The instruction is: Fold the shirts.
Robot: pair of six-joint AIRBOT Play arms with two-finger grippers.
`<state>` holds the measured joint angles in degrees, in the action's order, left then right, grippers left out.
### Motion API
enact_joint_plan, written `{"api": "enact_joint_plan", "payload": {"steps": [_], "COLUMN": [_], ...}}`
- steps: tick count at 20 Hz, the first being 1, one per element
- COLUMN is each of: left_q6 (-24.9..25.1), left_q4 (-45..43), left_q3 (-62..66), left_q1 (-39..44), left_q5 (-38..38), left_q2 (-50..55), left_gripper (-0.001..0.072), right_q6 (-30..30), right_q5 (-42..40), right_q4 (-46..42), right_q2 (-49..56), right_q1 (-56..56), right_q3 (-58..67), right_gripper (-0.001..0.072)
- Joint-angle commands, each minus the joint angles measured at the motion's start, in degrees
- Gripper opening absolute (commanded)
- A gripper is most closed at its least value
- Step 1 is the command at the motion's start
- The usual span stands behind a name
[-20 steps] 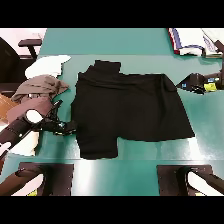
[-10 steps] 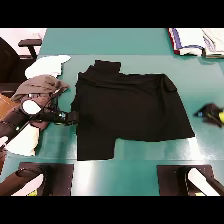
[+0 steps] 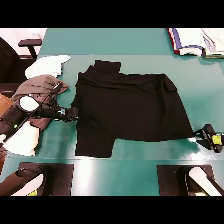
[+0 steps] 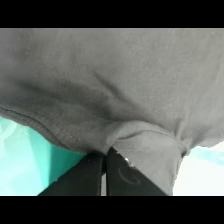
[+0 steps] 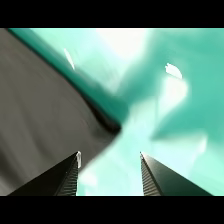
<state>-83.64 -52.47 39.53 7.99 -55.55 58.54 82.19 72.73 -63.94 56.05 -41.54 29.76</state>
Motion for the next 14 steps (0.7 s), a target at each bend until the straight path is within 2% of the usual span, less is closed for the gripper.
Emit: {"api": "enact_joint_plan", "payload": {"steps": [1,4,6,8,11,14], "left_q6": [0.1,0.1,0.1,-0.1,-4.6,-5.4], "left_q4": [0.0,0.0,-0.1,-2.1,-10.0,-18.7], "left_q3": [0.1,0.1,0.2,1.8,10.6,26.7], "left_q1": [0.0,0.0,0.0,0.0,-0.2,-0.2], "left_q5": [0.0,-0.6,-0.9,-1.1,-3.1,-8.9], "left_q2": [0.0,0.0,-0.1,-1.9,-8.9,-13.8], "left_gripper": [0.0025,0.0025,0.0025,0.0024,0.0024,0.0025], "right_q6": [0.0,0.0,0.0,0.0,0.0,0.0], "right_q5": [-5.7,-6.6,-7.8,-6.6,-2.8,-0.4], "right_q4": [4.5,4.4,4.3,4.3,4.3,4.3], "right_q2": [2.4,8.0,9.2,8.2,2.5,-4.4], "right_q1": [3.7,9.7,13.1,16.0,20.2,24.5], "right_q3": [-1.2,-1.2,-0.5,2.5,12.3,28.3], "right_gripper": [0.0429,0.0413,0.0156,0.0014,0.0013,0.0013]}}
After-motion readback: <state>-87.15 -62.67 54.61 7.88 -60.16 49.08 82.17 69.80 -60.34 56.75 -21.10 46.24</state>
